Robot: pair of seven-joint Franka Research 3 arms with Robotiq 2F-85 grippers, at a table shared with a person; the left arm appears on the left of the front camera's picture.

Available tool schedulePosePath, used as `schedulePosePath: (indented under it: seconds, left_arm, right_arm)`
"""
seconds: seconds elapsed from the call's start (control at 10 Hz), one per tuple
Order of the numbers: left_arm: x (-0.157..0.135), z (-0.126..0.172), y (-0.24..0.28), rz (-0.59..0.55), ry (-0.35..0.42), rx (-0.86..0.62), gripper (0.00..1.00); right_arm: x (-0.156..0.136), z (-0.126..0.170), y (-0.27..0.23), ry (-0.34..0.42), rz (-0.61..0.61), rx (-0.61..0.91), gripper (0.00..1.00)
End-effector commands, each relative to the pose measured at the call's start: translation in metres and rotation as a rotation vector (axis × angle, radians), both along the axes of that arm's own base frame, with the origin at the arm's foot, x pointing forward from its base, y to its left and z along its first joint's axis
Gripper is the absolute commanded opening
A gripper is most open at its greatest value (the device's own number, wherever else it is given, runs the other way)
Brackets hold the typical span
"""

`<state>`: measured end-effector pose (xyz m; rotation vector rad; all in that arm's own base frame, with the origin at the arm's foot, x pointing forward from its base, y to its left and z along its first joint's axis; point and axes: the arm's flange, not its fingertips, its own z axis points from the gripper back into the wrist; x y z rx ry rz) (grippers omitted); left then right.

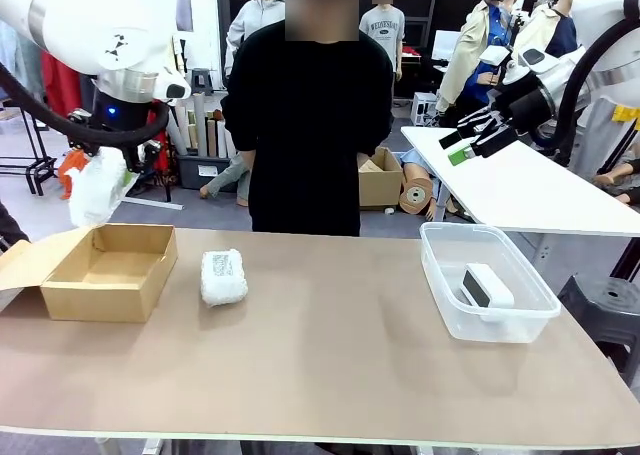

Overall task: Separate and place wrapped and unwrapped clocks.
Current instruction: If the picked Digital clock is wrapped, place it in the Package Box ; if not, place it in the Organizing box.

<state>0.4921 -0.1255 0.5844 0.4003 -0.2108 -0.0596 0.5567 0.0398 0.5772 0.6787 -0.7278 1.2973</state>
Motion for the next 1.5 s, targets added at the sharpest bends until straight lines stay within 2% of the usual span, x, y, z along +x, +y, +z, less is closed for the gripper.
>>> schedulePosePath:
  seconds: [0.0, 0.3, 0.4, 0.7, 0.9, 1.4]
  left_arm:
    - [0.000, 0.005, 0.003, -0.012, 0.001, 0.005, 0.00]
    - [0.000, 0.000, 0.000, -0.001, 0.000, 0.000, 0.00]
    - [0.010, -0.003, 0.007, 0.013, -0.013, 0.032, 0.00]
    - [0.034, -0.022, 0.035, 0.081, -0.050, -0.006, 0.00]
    - [0.047, -0.040, 0.051, 0.088, -0.016, -0.026, 0.00]
    - [0.074, -0.087, 0.084, 0.053, -0.005, -0.074, 0.00]
  right_arm:
    - [0.000, 0.002, 0.000, -0.004, 0.000, 0.002, 1.00]
    - [0.000, 0.002, 0.000, -0.004, 0.000, 0.002, 1.00]
    - [0.000, 0.002, 0.000, -0.004, 0.000, 0.002, 1.00]
    - [0.000, 0.002, 0.000, -0.004, 0.000, 0.002, 1.00]
    - [0.000, 0.002, 0.000, -0.004, 0.000, 0.002, 1.00]
    - [0.000, 0.002, 0.000, -0.004, 0.000, 0.002, 1.00]
